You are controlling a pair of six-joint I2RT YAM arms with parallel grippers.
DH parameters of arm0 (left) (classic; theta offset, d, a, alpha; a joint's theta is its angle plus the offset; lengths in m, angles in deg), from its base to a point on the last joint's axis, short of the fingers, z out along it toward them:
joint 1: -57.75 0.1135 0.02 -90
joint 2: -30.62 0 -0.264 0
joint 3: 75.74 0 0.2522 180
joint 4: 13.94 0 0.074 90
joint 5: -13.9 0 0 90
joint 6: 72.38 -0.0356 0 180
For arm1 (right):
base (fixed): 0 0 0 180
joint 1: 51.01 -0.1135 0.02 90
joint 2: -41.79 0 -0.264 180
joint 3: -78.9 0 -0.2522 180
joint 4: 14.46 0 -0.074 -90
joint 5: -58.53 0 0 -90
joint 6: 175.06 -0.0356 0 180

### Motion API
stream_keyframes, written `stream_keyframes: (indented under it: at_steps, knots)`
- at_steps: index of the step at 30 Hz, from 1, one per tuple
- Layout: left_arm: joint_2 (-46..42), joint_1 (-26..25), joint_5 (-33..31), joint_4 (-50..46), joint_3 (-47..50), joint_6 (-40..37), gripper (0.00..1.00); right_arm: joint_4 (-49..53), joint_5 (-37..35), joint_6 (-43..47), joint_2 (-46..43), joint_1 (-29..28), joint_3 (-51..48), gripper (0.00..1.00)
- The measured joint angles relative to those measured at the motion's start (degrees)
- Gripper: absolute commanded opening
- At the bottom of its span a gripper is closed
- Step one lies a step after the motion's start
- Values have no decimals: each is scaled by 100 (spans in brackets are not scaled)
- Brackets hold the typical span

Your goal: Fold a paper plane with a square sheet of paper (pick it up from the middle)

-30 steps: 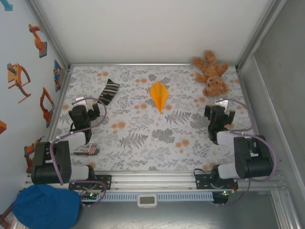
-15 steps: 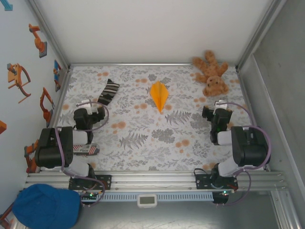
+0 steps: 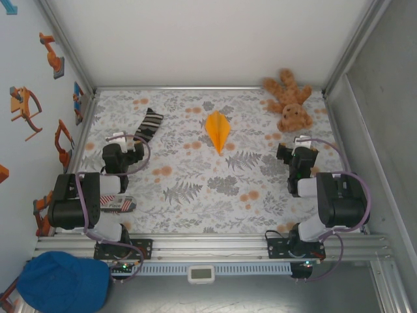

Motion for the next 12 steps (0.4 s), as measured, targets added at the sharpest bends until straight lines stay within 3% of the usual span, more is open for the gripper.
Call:
stream_keyframes:
  at_steps: [12]
  knots:
    - [0,4,2,-42,0,-7,96,0,0,0,-2,0,0,99]
